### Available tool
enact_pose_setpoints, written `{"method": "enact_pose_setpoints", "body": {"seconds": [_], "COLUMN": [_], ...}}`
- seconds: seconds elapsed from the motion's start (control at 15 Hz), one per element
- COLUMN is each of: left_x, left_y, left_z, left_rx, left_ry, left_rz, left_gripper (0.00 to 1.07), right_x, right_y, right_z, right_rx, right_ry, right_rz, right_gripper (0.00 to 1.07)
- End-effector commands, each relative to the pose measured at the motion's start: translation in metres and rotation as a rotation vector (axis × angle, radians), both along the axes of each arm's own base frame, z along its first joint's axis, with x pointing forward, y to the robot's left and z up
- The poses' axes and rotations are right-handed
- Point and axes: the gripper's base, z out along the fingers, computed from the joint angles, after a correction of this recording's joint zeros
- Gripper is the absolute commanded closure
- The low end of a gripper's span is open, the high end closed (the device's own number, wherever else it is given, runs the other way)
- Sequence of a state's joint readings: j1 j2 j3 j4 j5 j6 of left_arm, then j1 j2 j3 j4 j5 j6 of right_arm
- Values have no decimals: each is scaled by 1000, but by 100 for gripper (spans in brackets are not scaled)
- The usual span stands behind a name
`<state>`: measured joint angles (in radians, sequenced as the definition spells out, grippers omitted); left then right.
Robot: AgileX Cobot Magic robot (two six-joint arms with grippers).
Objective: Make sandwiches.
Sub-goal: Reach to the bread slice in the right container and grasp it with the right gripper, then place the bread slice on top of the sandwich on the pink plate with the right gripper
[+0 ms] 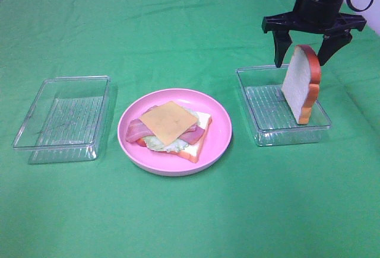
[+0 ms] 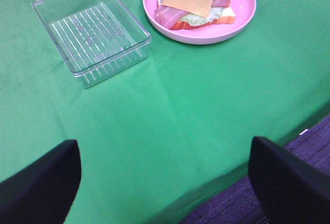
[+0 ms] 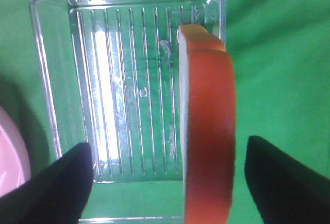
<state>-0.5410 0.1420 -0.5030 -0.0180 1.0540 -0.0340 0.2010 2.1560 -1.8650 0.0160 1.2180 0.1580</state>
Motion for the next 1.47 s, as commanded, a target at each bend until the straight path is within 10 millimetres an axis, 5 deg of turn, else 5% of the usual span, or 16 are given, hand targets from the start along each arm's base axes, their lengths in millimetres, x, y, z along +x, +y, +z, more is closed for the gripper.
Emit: {"method": "enact_pose_setpoints", "body": {"seconds": [0.07,0.2,0.47,0.6,0.93,1.13,1.47], "left_x": [-1,-1,-1,-1,-1,-1,-1], "left_y": [0,0,0,0,0,0,0], "left_z": [0,0,0,0,0,0,0], "left_rx": [-8,-8,-8,-8,-8,-8,-8], "left_ry": [-9,-9,-9,-9,-9,-9,-9], "left_rz": [-6,-6,-6,-6,-6,-6,-6], "left_gripper": [24,24,24,24,24,24,24], "right_x": [-3,-3,-3,-6,-33,-46,-65], "right_y": [-5,-6,-11,-10,4,17,66], "right_z": [-10,-10,-2,9,81,101,46], "right_rx": [-49,-53,-106,-84,148,311,714], "right_ry": [85,82,54,31,-94,-111,-68], "right_rz": [2,2,-29,-24,24,78,63], "right_gripper": [34,53,107,107,107,107,107]}}
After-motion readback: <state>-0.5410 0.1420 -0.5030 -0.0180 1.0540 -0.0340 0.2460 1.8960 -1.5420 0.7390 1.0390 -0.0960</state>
